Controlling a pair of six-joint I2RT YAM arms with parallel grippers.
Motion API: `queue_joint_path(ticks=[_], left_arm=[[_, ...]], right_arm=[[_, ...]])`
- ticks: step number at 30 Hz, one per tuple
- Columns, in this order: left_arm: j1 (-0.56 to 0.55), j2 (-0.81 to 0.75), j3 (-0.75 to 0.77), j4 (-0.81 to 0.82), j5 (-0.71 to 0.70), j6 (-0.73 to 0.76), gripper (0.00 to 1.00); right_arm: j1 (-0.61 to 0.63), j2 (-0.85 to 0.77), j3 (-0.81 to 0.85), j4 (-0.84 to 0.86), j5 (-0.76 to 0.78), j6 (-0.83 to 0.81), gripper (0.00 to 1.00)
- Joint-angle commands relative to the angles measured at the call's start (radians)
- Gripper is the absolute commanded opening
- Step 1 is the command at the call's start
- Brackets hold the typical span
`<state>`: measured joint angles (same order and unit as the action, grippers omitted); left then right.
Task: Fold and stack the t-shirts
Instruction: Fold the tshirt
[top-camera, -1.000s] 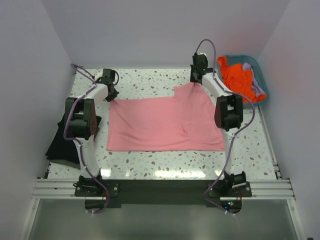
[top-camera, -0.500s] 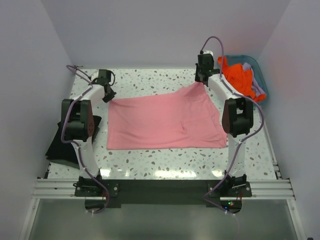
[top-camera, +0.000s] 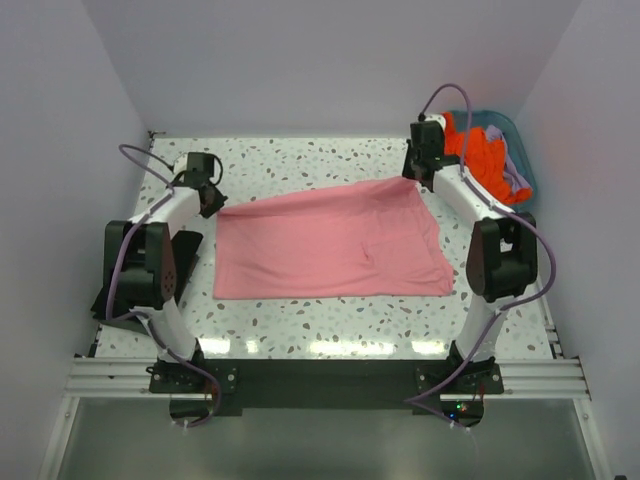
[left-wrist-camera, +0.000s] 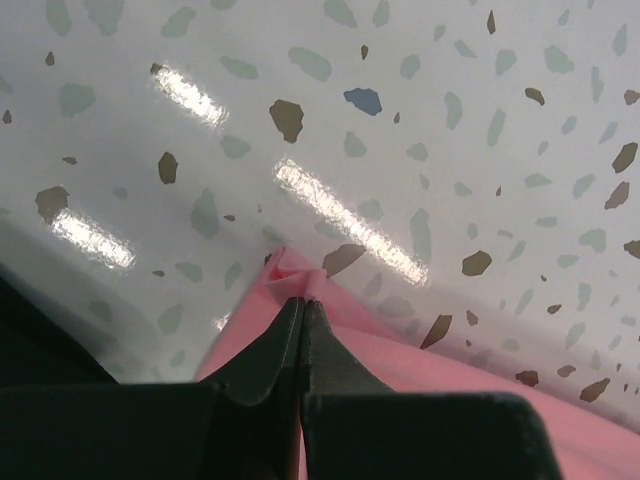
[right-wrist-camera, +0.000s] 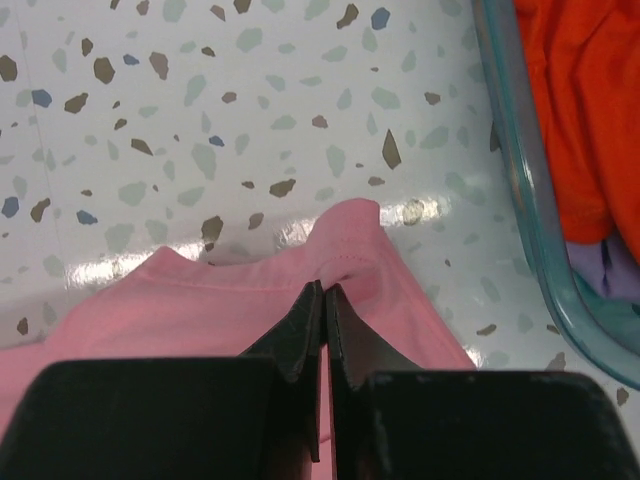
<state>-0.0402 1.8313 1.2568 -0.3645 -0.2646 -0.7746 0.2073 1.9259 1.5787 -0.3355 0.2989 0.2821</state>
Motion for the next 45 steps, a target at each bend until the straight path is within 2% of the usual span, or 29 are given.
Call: queue_joint_path(ticks=[1, 14, 30, 34, 36, 37, 38, 40, 41, 45], left_arm=[[0.01, -0.096, -0.094, 0.058, 0.01, -0.028, 0.0], [0.008, -0.365, -0.359, 0.093, 0.021, -0.041, 0.0], [0.005, -0.533, -0.586, 0.136, 0.079, -0.061, 0.0], [-0.001, -0.566, -0.646, 0.147, 0.093, -0.068, 0.0], [-0.001, -0.599, -0.666, 0.147, 0.105, -0.074, 0.21], [-0.001, -0.616, -0.684, 0.15, 0.108, -0.074, 0.3], [-0.001, -0.657, -0.695, 0.162, 0.111, -0.069, 0.49], [-0.001, -0.696, -0.706, 0.167, 0.114, -0.068, 0.6], [-0.001, -0.719, -0.702, 0.164, 0.114, -0.063, 0.64], [-0.01, -0.713, -0.656, 0.168, 0.12, -0.035, 0.61]], right_arm=[[-0.005, -0.128, -0.089, 0.047, 0.039, 0.055, 0.0], [-0.006, -0.372, -0.381, 0.036, 0.043, 0.134, 0.0], [-0.006, -0.584, -0.655, 0.044, 0.017, 0.195, 0.0], [-0.006, -0.636, -0.768, 0.068, -0.029, 0.229, 0.0], [-0.006, -0.674, -0.819, 0.088, -0.033, 0.241, 0.2], [-0.006, -0.689, -0.859, 0.095, -0.049, 0.247, 0.45], [-0.006, -0.705, -0.878, 0.104, -0.055, 0.244, 0.55], [-0.006, -0.745, -0.901, 0.115, -0.066, 0.241, 0.72], [-0.006, -0.754, -0.899, 0.115, -0.072, 0.235, 0.74], [-0.003, -0.757, -0.869, 0.119, -0.096, 0.203, 0.75]])
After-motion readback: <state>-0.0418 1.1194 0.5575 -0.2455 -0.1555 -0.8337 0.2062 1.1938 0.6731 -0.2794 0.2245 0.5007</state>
